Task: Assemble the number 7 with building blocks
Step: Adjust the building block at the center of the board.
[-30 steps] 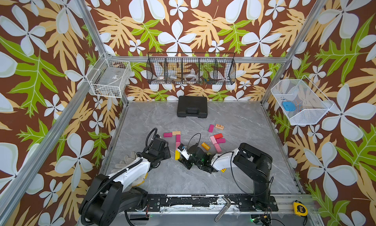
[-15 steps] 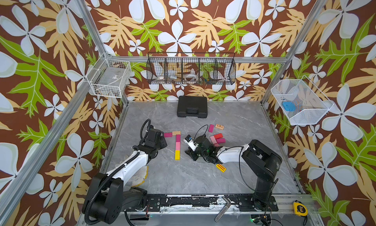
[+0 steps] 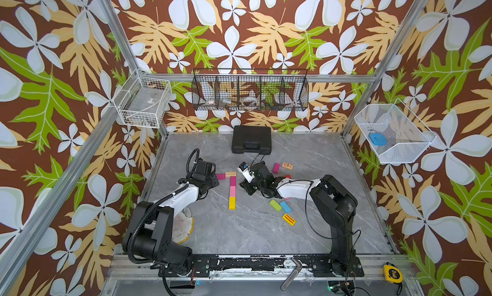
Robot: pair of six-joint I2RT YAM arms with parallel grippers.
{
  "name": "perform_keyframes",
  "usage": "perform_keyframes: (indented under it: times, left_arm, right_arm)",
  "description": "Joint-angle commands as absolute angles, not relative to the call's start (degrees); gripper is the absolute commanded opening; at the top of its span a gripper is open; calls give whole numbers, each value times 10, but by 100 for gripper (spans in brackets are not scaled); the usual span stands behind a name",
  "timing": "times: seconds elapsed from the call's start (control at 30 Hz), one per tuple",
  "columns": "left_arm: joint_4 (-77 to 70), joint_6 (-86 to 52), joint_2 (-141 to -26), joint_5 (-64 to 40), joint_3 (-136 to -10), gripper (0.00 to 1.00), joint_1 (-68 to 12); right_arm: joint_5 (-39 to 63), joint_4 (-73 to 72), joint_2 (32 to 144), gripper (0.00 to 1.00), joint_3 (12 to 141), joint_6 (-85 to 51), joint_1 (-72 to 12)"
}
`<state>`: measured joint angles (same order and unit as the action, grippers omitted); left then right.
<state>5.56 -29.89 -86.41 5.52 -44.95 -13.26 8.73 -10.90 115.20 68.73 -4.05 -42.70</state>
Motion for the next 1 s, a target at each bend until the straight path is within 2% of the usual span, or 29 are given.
perform_keyframes:
  times: [0.0,0.53,0.97]
  left_arm:
    - [56,-291,-883,33,-459,48,-131]
    - [95,-252,-991,24,-532,48,-131]
    - [108,-242,-1019,29,-554,48,-133]
  right_arm:
    - [91,-93,1154,36,695,-36,-421]
    - [93,-119,1125,36,655,-39,-415]
    - [95,-136,1118,36,637,-41,-410]
